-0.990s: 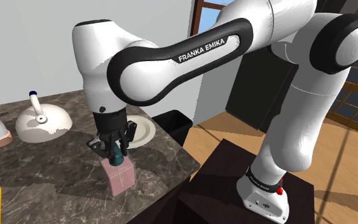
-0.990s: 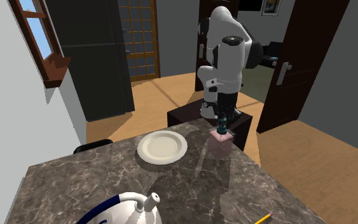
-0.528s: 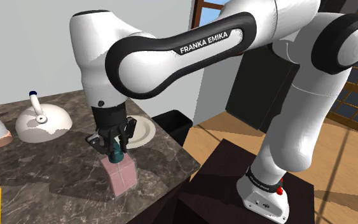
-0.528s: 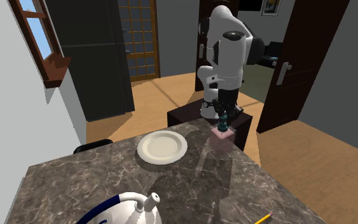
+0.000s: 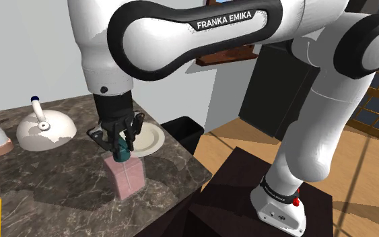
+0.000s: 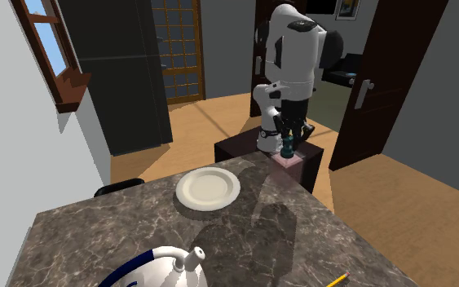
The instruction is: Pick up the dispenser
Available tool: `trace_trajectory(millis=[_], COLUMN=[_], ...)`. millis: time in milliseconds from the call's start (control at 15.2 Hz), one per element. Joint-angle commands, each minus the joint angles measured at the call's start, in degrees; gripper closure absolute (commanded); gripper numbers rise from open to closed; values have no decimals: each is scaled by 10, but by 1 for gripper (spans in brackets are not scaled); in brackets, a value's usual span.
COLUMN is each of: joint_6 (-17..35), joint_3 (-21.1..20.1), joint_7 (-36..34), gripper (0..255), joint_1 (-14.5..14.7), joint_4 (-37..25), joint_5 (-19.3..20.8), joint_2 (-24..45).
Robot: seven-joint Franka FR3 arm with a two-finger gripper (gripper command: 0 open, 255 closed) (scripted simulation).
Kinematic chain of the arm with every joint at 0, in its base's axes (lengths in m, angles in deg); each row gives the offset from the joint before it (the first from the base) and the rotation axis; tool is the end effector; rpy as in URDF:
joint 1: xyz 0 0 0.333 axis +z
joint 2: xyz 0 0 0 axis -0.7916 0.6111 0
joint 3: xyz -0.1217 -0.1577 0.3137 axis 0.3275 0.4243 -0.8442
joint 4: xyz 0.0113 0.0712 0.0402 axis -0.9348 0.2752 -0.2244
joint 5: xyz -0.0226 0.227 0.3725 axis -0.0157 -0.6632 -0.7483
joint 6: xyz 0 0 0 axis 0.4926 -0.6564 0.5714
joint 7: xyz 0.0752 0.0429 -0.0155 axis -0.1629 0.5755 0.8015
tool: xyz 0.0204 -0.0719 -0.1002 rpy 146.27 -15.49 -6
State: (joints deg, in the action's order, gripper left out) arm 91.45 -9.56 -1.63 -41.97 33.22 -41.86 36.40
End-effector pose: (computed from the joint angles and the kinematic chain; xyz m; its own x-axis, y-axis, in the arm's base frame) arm 0.4440 0.4325 0.5285 0.9956 -0.0205 -0.0912 -0.0219 -0.9997 -0.0147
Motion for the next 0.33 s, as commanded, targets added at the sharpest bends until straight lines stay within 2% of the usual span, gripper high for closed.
trace_trajectory(millis=[0,264], joint_6=[-17,-33], joint_3=[0,0], joint_7=[-1,-2], gripper=[255,255], joint_1=[0,0], joint_4=[-17,-32], joint_5=[0,0], joint_2=[0,-1])
